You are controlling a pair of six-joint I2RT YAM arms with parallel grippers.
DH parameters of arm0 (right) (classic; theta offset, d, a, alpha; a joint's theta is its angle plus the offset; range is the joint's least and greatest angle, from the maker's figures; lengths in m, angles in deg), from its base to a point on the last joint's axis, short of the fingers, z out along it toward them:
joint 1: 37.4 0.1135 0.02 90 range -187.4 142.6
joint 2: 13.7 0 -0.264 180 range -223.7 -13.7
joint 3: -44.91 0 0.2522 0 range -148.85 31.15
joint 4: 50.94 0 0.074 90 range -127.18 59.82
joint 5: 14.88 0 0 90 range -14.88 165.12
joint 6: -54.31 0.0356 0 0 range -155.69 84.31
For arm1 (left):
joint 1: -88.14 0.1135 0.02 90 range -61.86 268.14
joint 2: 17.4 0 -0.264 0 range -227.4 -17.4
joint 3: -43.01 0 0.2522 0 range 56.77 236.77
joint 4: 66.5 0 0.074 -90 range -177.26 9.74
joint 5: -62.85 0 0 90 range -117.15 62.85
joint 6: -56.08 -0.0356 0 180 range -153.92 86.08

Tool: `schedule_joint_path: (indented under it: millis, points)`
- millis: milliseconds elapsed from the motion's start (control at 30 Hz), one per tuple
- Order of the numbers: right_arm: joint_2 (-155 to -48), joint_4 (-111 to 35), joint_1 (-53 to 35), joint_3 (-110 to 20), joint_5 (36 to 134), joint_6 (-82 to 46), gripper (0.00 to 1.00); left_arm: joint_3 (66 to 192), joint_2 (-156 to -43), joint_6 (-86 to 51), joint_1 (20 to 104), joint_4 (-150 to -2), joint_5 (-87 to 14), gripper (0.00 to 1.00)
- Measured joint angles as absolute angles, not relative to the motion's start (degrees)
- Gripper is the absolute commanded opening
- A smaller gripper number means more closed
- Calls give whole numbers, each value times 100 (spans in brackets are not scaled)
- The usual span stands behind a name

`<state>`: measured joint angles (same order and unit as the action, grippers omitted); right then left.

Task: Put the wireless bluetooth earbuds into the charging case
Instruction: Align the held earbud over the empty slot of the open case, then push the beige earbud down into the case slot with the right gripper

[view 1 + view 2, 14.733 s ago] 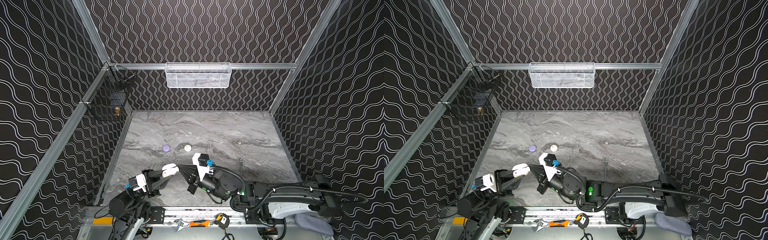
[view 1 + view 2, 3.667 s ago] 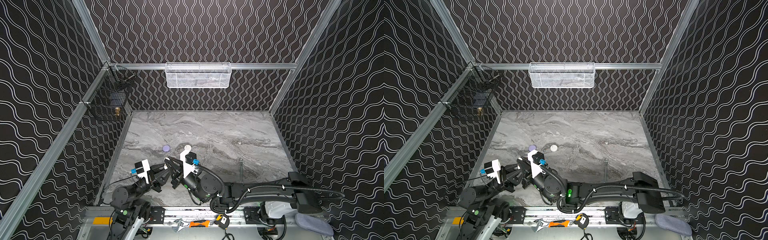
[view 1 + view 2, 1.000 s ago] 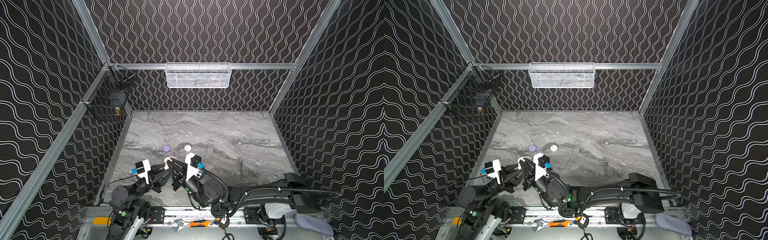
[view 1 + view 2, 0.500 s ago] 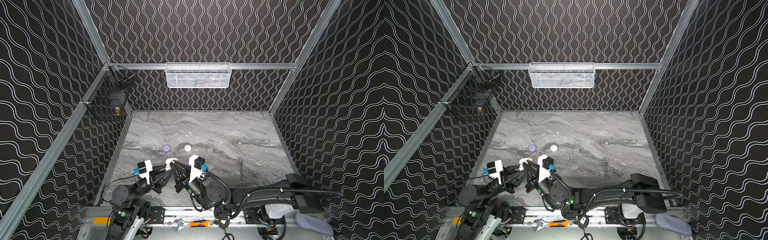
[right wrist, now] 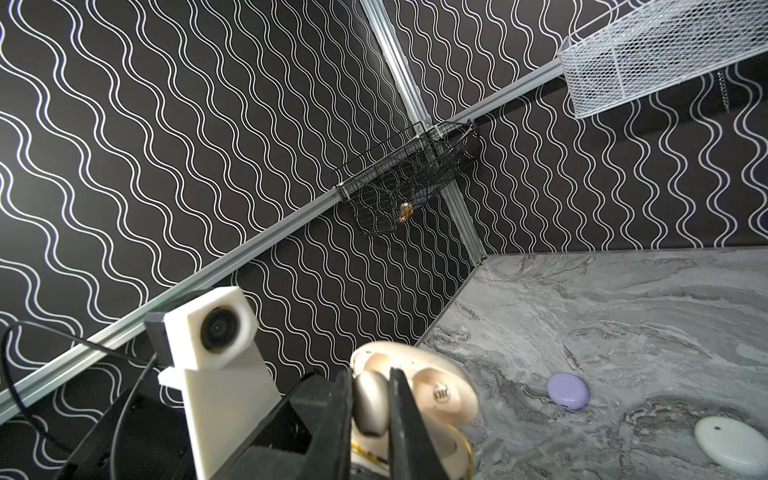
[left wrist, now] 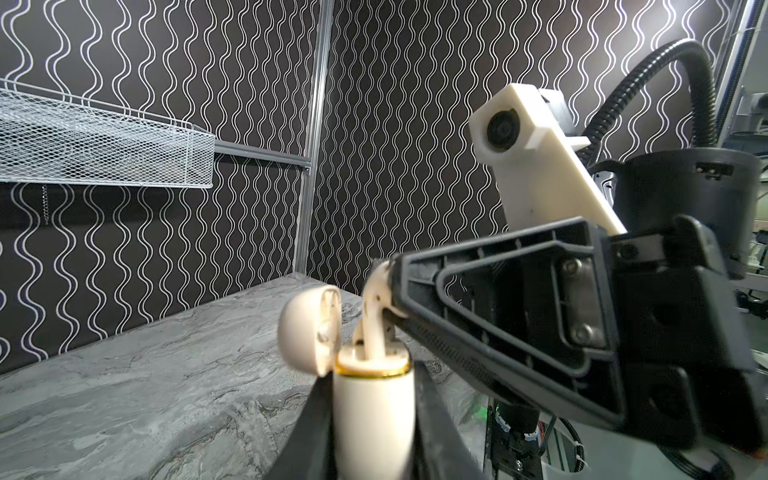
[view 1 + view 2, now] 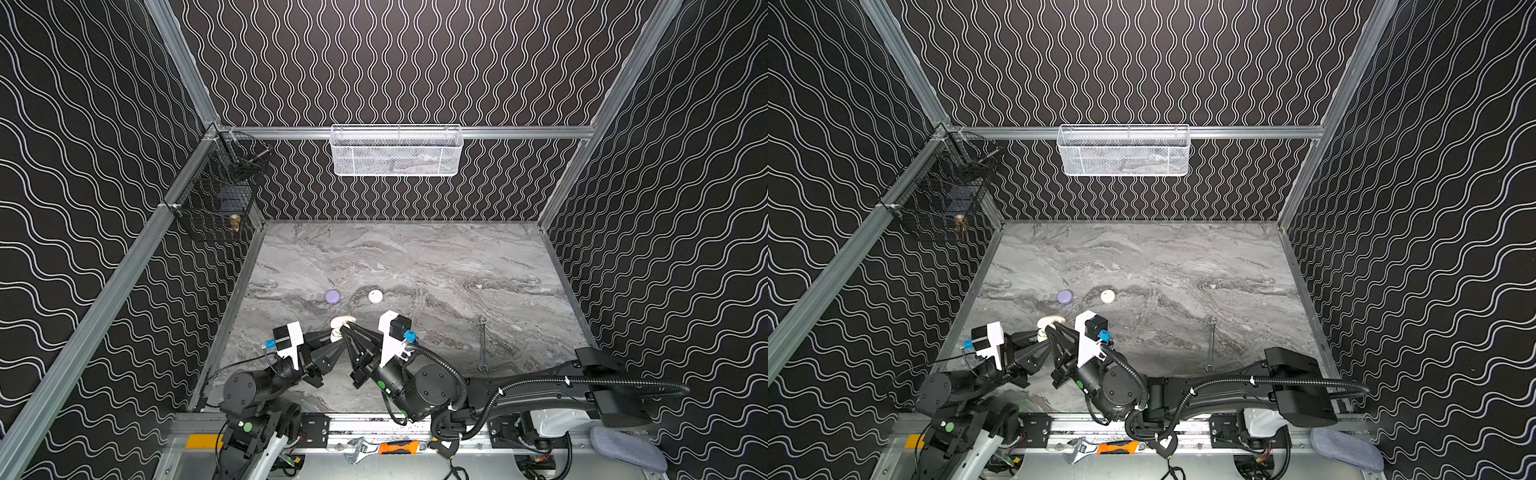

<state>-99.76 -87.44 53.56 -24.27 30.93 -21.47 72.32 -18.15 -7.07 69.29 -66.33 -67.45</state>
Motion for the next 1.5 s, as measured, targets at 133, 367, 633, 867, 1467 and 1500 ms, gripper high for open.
schedule_joint_path:
  millis: [133,367,633,867,1467,1500]
  points:
    - [-9959,-8770,5363,-2418,3098,-2294,0,7171,-1815,-683,6929,-6447,-6784,0]
    - [-10009,-8893,5363,-2512,3102,-2512,0,7134,-1813,-666,6929,-6237,-6786,0]
    - [-10094,-8969,5363,-2700,3084,-2676,0,7066,-1813,-661,6929,-6152,-6828,0]
    - [-10164,-8978,5363,-2748,3091,-2674,0,7055,-1815,-572,6934,-6110,-6828,0]
    - [-10230,-8932,5363,-2738,3139,-2353,0,7055,-1815,-572,6934,-6108,-6847,0]
    - [-10214,-8932,5363,-2711,3137,-2313,0,7055,-1815,-572,6934,-6115,-6847,0]
